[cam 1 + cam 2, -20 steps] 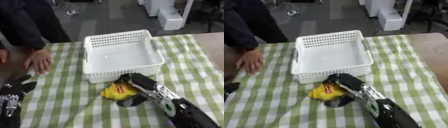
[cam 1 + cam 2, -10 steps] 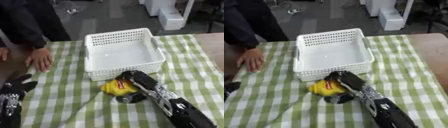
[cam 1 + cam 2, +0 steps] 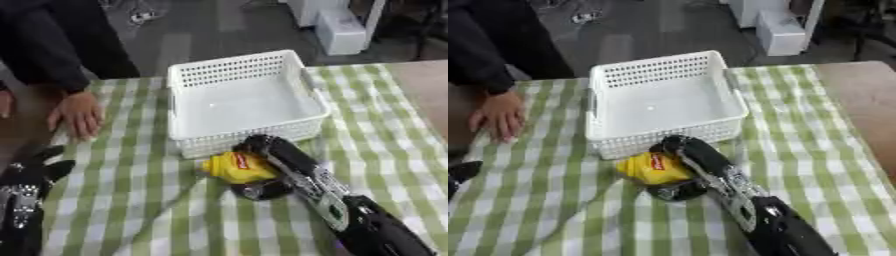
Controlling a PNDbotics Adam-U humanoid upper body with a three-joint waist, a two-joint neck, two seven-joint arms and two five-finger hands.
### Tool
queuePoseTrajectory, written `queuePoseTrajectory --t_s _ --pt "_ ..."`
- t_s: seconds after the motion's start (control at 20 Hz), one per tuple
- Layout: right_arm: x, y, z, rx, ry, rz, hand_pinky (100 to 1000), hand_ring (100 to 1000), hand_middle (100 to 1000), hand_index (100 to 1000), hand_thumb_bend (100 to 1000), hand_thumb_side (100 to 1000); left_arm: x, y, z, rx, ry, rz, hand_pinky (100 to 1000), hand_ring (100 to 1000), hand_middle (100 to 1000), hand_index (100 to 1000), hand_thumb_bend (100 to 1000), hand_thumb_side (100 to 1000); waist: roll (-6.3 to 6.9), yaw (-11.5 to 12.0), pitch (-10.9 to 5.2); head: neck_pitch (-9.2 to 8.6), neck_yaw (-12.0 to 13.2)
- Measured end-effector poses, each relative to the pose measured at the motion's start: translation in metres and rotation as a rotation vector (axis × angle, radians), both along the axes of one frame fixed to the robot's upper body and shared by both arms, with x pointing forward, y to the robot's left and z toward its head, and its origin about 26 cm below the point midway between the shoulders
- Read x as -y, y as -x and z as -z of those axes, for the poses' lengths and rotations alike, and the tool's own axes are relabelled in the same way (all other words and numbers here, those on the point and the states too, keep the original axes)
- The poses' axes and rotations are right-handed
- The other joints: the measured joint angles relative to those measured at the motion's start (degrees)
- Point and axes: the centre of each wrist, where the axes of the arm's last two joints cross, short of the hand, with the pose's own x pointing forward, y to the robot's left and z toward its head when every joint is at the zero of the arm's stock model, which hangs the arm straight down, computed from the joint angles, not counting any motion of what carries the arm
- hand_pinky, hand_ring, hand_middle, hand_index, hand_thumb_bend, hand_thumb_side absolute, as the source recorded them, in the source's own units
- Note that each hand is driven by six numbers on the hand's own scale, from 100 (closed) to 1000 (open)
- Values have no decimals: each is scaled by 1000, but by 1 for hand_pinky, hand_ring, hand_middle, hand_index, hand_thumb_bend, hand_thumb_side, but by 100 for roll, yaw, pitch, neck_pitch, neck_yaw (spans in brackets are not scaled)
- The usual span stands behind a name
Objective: Pick up objects on the table and place them in the box.
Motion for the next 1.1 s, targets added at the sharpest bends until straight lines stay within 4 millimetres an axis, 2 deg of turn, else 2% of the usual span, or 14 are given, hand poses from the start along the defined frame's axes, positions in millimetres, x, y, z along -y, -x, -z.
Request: queuePoseTrajectory --t_s 0.25,0.5,0.95,1.0,1.05,1.1 --pt "-10 20 -17 -93 -86 -23 100 100 100 168 366 207 0 0 1 -2 0 -1 776 706 739 951 413 776 1 -21 11 7 19" --pt "-24 32 -55 -92 -177 -61 100 100 100 168 362 202 -1 2 3 -10 1 -7 775 706 738 950 412 775 32 -34 10 8 14" --pt "-37 45 -103 -31 -262 -104 100 100 100 167 353 193 -4 5 6 -21 9 -34 773 705 738 950 408 773 73 -75 -79 -46 -142" --pt "-37 46 -109 -20 -265 -107 100 100 100 167 228 337 -5 5 7 -26 10 -40 773 705 739 950 408 773 73 -78 -98 -56 -180" --pt "-37 47 -114 -7 -265 -109 100 100 100 166 351 190 -5 6 8 -28 12 -46 773 705 738 950 408 773 74 -81 -117 -67 -210" --pt "-37 48 -119 3 -264 -111 100 100 100 166 350 188 -6 7 8 -29 14 -53 773 705 738 950 407 773 75 -96 -133 -91 -246"
